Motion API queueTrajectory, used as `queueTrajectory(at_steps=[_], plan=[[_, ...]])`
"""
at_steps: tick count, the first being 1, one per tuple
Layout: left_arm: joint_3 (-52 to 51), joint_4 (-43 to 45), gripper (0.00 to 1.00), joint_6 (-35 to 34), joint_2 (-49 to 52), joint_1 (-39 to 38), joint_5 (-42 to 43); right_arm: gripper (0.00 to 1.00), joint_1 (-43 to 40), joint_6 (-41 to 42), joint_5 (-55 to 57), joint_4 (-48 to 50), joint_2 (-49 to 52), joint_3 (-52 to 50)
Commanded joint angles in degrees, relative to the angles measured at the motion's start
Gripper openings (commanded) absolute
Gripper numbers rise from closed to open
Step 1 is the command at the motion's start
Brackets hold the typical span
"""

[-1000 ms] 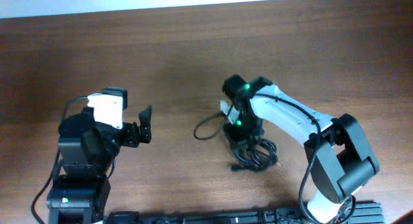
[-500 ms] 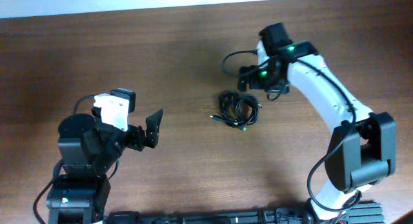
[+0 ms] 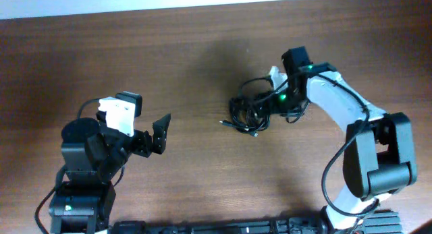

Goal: Untangle cables
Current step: 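Reach the right gripper down and grasp the black cable bundle, then lift the bundle with the right gripper toward the left gripper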

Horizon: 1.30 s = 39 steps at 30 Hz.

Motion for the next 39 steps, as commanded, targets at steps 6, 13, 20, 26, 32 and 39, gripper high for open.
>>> queueTrajectory(at_steps=[6, 13, 20, 26, 32, 39], plan=[[0.98, 0.13, 0.99, 0.48, -0.13, -0.11, 0.2, 0.04, 2.54, 0.02, -2.71, 13.27, -0.13, -8.61], [0.98, 2.1, 0.99, -1.75, -0.13, -0.11, 3.1, 0.04, 2.56, -6.47, -12.98, 10.43, -12.92, 1.16], [0.98, 15.54, 0.99, -9.94, -0.13, -0.11, 19.96, 0.04, 2.56, -14.93, -23.41, 11.54, -33.46, 2.01], [0.98, 20.72, 0.99, -33.22, -0.13, -0.13, 20.52, 0.04, 2.6, -25.7, -33.22, 20.11, -35.67, 2.01], [0.98, 30.42, 0.99, -46.45, -0.13, -0.28, 27.91, 0.04, 2.6, -26.1, -32.96, 26.99, -35.65, 1.99], [0.98, 31.39, 0.99, -49.9, 1.01, -2.82, 28.5, 0.04, 2.6, -21.22, -30.03, 29.57, -35.65, 1.99]])
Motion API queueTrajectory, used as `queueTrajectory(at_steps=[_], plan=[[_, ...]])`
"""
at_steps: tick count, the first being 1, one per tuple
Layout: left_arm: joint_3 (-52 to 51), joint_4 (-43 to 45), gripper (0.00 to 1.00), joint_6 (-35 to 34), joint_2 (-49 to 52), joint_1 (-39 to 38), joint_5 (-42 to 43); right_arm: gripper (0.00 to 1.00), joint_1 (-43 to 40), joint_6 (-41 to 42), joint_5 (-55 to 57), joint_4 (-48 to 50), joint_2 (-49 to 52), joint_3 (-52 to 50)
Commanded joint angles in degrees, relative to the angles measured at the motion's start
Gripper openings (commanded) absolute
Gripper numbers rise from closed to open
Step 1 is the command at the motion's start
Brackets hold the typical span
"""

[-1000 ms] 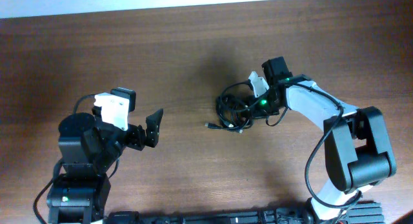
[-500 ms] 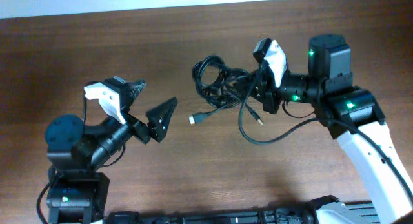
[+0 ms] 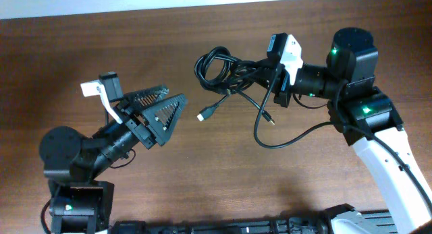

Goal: Untangle cables
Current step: 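Lift the bundle with the right gripper toward the left gripper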

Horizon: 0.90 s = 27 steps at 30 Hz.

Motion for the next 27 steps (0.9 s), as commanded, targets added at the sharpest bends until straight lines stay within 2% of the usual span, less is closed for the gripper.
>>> queueTrajectory(at_steps=[1, 2, 3, 5, 6, 7, 10, 13, 15, 19, 21, 23, 25, 26, 27], plan=[[0.83, 0.13, 0.99, -0.28, 1.68, -2.4, 1.16, 0.04, 0.31, 8.46, 0.02, 2.82, -0.92, 1.2], [0.83, 0.13, 0.97, 1.38, 2.89, -3.1, 1.2, 0.04, 0.31, 13.14, 0.02, 4.39, -0.92, 1.2], [0.83, -0.24, 0.93, 9.2, 4.83, -3.87, 1.68, 0.04, 0.26, 22.45, 0.0, 7.04, -0.92, 1.2], [0.83, -0.26, 0.93, 16.94, 5.95, -3.85, 4.35, 0.04, 0.2, 29.05, -0.37, 7.78, -0.94, 1.2], [0.83, -0.26, 1.0, 19.39, 5.97, -3.85, 4.35, 0.04, 0.2, 29.88, -4.87, 8.55, -0.94, 1.2], [0.83, -0.24, 0.99, 22.99, 5.97, -3.85, 4.17, 0.04, 0.2, 30.36, -9.05, 10.14, -0.94, 1.2], [0.83, 1.03, 0.99, 24.81, 5.99, -3.85, 4.17, 0.04, 0.2, 37.77, -12.85, 11.78, -0.94, 1.2], [0.83, 1.81, 0.99, 30.23, 5.99, -3.85, 4.17, 0.04, 0.22, 39.76, -19.37, 12.9, -0.92, 1.2], [0.83, 4.33, 0.98, 30.62, 5.99, -3.87, 4.24, 0.04, 0.26, 40.87, -20.15, 12.9, -0.92, 1.2], [0.83, 7.23, 0.88, 30.91, 6.03, -4.74, 4.42, 0.04, 0.26, 41.22, -21.29, 12.87, -0.92, 1.2], [0.83, 7.23, 0.83, 33.38, 6.03, -6.14, 4.61, 0.04, 0.26, 41.24, -21.53, 12.87, -0.92, 1.2], [0.83, 7.32, 0.73, 36.7, 6.43, -7.82, 4.59, 0.04, 0.31, 42.64, -21.88, 12.94, -0.92, 1.2], [0.83, 8.02, 0.69, 36.83, 7.72, -8.2, 3.89, 0.04, 0.31, 42.71, -22.18, 12.9, -0.92, 1.2], [0.83, 8.35, 0.5, 36.81, 8.66, -8.2, 3.02, 0.04, 0.31, 42.69, -23.15, 12.9, -0.92, 1.2], [0.83, 9.07, 0.25, 36.79, 9.6, -8.2, 2.78, 0.04, 0.31, 42.71, -23.28, 12.87, -0.92, 1.2]])
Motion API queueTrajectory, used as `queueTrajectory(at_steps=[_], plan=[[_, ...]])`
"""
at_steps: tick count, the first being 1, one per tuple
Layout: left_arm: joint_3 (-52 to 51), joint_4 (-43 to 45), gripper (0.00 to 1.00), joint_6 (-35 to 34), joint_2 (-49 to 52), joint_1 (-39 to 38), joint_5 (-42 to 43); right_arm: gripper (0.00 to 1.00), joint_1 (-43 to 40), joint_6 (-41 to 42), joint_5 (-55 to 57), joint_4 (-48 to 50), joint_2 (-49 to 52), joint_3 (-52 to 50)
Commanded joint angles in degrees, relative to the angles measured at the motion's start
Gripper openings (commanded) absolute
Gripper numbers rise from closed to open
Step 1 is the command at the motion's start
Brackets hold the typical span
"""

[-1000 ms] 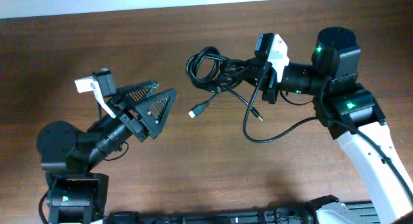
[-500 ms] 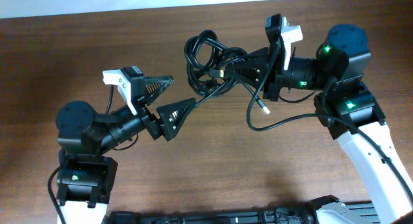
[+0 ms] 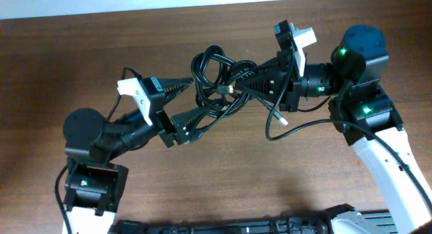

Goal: Untangle cables

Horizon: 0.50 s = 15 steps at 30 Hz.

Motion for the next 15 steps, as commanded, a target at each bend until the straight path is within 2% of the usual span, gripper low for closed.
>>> queueTrajectory(at_steps=[1, 2, 6, 10, 13, 15], plan=[[0.76, 1.77, 0.1, 0.5, 2.78, -0.26, -1.22, 0.04, 0.33, 0.9, -3.43, 0.39, -0.92, 1.2], [0.76, 2.51, 0.0, -3.26, 3.43, -0.26, -3.17, 0.04, 0.33, 0.85, -3.54, 0.42, -0.92, 1.2], [0.76, 0.96, 0.0, -14.67, 3.8, -0.26, -10.16, 0.04, 0.26, 0.85, -2.25, 2.03, -0.92, 1.2], [0.76, -8.33, 0.0, -25.79, 3.8, -0.24, -20.9, 0.04, 0.26, 0.85, -0.7, 4.7, -0.92, 1.2], [0.76, -8.39, 0.0, -27.39, 3.78, -0.26, -20.61, 0.04, 0.22, 0.83, 1.95, 4.7, -0.92, 1.2], [0.76, -10.99, 0.0, -36.26, 3.74, -0.24, -20.7, 0.04, 0.22, 0.52, 5.62, 4.7, -0.92, 1.2]])
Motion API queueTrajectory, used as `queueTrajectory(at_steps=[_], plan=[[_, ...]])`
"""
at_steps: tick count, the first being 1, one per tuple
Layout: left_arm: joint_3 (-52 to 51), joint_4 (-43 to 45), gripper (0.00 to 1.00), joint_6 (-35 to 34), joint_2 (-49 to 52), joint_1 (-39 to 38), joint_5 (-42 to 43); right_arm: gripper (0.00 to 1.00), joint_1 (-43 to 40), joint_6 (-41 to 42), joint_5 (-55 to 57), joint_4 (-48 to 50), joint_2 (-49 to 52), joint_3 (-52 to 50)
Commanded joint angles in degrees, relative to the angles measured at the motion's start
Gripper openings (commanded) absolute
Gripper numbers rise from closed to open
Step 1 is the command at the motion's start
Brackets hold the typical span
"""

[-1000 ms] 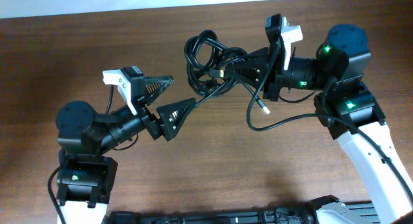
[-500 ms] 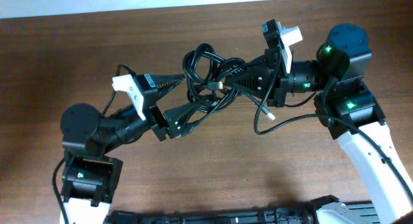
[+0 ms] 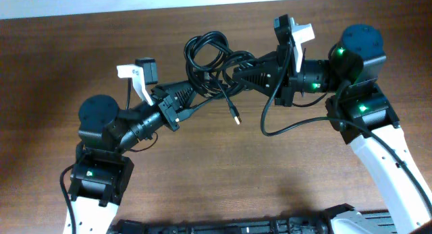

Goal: Untangle cables

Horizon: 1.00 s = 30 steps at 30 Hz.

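A tangle of black cables (image 3: 210,59) hangs in the air between both arms in the overhead view. My right gripper (image 3: 236,73) comes in from the right and is shut on the right side of the bundle. From the lower left, my left gripper (image 3: 196,94) has its fingers closed on a strand at the bundle's lower left. One loose end with a plug (image 3: 236,118) dangles below the tangle. Another strand (image 3: 290,128) sags in a long loop under the right arm.
Brown wooden table (image 3: 202,180) lies below both arms. A pale wall edge (image 3: 135,1) runs along the table's far side. A dark bar (image 3: 223,227) sits at the front edge.
My left gripper was open around the bundle's lower strands; now it is shut on a strand and sits a little higher. The plug end now hangs free below the tangle.
The tangle lay on the table with my right gripper at it and the left arm folded at the left. Then the right gripper held the bundle up while the left reached out open. The left then straddled the strands, and now both grippers hold the tangle.
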Motion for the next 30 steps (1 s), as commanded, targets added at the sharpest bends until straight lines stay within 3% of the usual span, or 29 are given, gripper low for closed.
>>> queueTrajectory(at_steps=[1, 4, 8, 15, 16, 18, 19, 23, 25, 26, 27, 28, 30], plan=[[-0.35, -4.57, 0.0, -15.39, 0.74, 1.51, -8.04, 0.04, -0.17, 0.13, 2.45, 1.11, -1.68, 1.31], [-0.35, -8.48, 0.0, -30.71, 0.74, 1.49, -8.02, 0.04, -0.2, 0.11, 6.73, 1.11, -1.68, 1.31], [-0.35, -8.9, 0.0, -35.45, 0.74, 1.49, -5.05, 0.04, -2.86, 0.13, 7.56, 1.09, -1.68, 1.31], [-0.35, -8.96, 0.0, -36.48, 0.74, 1.49, -1.46, 0.04, -4.0, 0.09, 9.53, 1.29, -1.68, 1.31], [-0.35, -9.07, 0.03, -28.94, 0.74, 1.62, -1.49, 0.04, -4.02, 0.04, 10.54, 1.29, -1.68, 1.31], [-0.35, -9.11, 0.43, -15.02, 0.72, 3.45, -1.51, 0.04, -5.27, -1.2, 9.88, 0.76, -1.68, 1.31], [-0.35, -9.09, 0.51, -12.24, 0.52, 5.09, -1.51, 0.04, -5.6, -1.2, 8.55, 0.61, -1.68, 1.31], [-0.35, -8.15, 0.54, -11.89, -1.29, 12.15, -1.46, 0.04, -6.29, -1.25, 3.26, -0.02, -1.68, 1.29], [-0.35, 5.53, 0.7, 3.45, -1.68, 12.11, 9.92, 0.04, -6.29, -3.54, -1.55, -0.04, -1.68, 1.29], [-0.35, 10.34, 0.86, 9.51, -1.68, 12.11, 15.43, 0.04, -6.29, -4.35, -3.06, -0.02, -1.68, 1.29], [-0.35, 12.92, 0.94, 11.8, -1.68, 12.11, 18.25, 0.04, -6.14, -4.46, -3.91, -0.04, -1.68, 1.29], [-0.35, 15.52, 0.99, 13.42, -1.68, 12.11, 20.87, 0.04, -6.14, -4.46, -5.33, -0.04, -1.68, 1.29], [-0.35, 16.68, 0.99, 17.84, -1.68, 12.11, 25.07, 0.04, -6.14, -4.44, -7.21, -0.04, -1.68, 1.29]])
